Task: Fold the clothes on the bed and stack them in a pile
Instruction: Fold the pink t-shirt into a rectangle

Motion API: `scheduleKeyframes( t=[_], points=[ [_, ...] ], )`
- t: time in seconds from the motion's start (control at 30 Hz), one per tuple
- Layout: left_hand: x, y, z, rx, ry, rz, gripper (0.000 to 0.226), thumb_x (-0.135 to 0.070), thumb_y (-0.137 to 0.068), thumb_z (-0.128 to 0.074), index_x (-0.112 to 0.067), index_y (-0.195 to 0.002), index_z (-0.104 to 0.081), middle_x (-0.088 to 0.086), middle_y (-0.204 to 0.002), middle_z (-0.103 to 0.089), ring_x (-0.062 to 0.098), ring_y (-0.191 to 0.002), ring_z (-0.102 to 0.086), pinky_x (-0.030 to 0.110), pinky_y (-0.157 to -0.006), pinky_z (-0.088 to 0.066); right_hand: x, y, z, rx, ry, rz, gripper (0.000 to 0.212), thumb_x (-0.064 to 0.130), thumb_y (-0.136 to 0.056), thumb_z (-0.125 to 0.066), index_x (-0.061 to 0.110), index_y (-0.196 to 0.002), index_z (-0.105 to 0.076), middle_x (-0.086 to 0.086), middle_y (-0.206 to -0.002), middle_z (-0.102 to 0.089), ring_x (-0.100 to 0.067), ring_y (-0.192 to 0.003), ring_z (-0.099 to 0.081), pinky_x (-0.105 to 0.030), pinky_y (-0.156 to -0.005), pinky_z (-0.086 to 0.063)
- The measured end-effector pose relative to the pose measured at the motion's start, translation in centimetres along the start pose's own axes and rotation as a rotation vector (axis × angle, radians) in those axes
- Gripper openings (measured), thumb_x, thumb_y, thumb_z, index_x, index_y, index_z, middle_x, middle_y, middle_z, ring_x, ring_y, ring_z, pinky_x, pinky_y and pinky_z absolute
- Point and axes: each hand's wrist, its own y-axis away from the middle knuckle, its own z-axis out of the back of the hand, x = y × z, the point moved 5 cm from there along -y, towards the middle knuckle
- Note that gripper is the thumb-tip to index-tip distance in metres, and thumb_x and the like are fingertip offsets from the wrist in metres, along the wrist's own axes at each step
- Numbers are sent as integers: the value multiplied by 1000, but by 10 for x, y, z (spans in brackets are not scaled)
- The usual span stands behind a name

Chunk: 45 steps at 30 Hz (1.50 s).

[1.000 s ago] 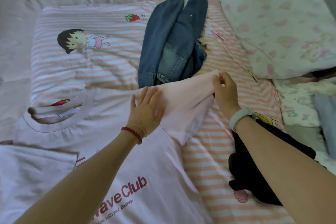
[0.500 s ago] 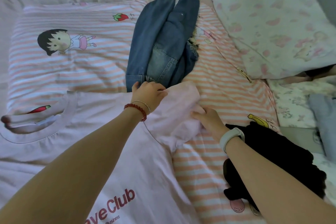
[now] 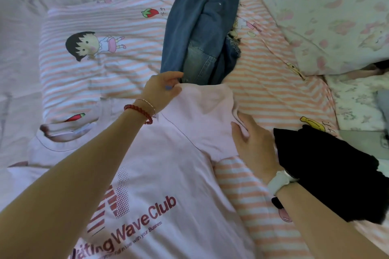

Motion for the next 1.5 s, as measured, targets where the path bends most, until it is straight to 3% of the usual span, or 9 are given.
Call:
scheduleKeyframes(
  t=[0.2, 0.33, 0.43, 0.57, 0.67, 0.83, 1.0, 1.17, 1.5],
  points=[
    [56, 96, 55, 25, -397, -62, 36, 3, -82, -63, -9, -115, -65, 8, -102, -68, 26, -108, -52, 28, -94, -35, 66, 79, -32, 529, -23, 537, 29, 13, -81, -59, 19, -109, -65, -2, -69, -60, -21, -55, -56, -23, -41, -40],
    [127, 149, 72, 65, -272, 315, 35, 6, -88, -51, -4, -120, -61, 18, -121, -60, 28, -102, -57, 32, -92, -41, 68, 137, -61, 954, 39, 491, 33, 26, -87, -57, 18, -118, -62, -5, -80, -62, -26, -74, -60, -30, -55, -46],
    [152, 163, 54, 52, -78, 558, 26, -11, -93, -51, 2, -114, -60, 21, -101, -64, 22, -86, -55, 35, -81, -45, 68, 130, -63, 758, 55, 435, 24, 11, -80, -63, 12, -104, -68, -4, -79, -63, -25, -69, -59, -31, -52, -49],
    [145, 154, 22, 20, -96, 541, 24, -31, -91, -55, -9, -101, -58, 6, -92, -56, 22, -89, -54, 27, -77, -40, 60, 105, -73, 563, 218, 344, 33, 3, -69, -72, 7, -102, -68, -9, -89, -65, -32, -81, -62, -40, -67, -52],
    [144, 139, 11, -56, -94, 537, 37, -35, -89, -58, -9, -115, -56, 3, -99, -60, 24, -97, -57, 26, -77, -39, 54, 94, -84, 594, 292, 329, 37, 6, -71, -70, 4, -109, -66, -14, -100, -64, -35, -94, -62, -45, -80, -50],
    [139, 115, 16, -237, -51, 389, 19, -18, -95, -47, -5, -82, -54, 17, -78, -58, 26, -75, -49, 26, -60, -25, 51, 86, -98, 684, 414, 323, 42, 24, -78, -58, 9, -118, -61, -17, -129, -53, -38, -121, -47, -51, -94, -39],
    [161, 110, 28, -201, 53, 477, 31, -31, -88, -48, -15, -62, -45, -3, -57, -43, 20, -67, -42, 29, -55, -28, 40, 108, -110, 808, 495, 230, 53, 40, -84, -36, 15, -127, -55, -15, -138, -46, -35, -131, -39, -51, -102, -36],
    [155, 82, 16, -101, 46, 430, 39, -49, -85, -59, -16, -104, -62, -6, -90, -59, 14, -86, -55, 25, -77, -41, 36, 117, -115, 791, 495, 187, 53, 36, -84, -38, 15, -129, -52, -17, -142, -41, -36, -134, -35, -55, -103, -33],
    [117, 14, 15, -272, 76, 331, 38, -30, -96, -45, -13, -62, -48, -3, -58, -43, 17, -61, -41, 25, -55, -33, 32, 99, -120, 716, 655, 133, 55, 43, -85, -35, 18, -132, -53, -10, -142, -45, -29, -115, -53, -41, -85, -46]
  ],
)
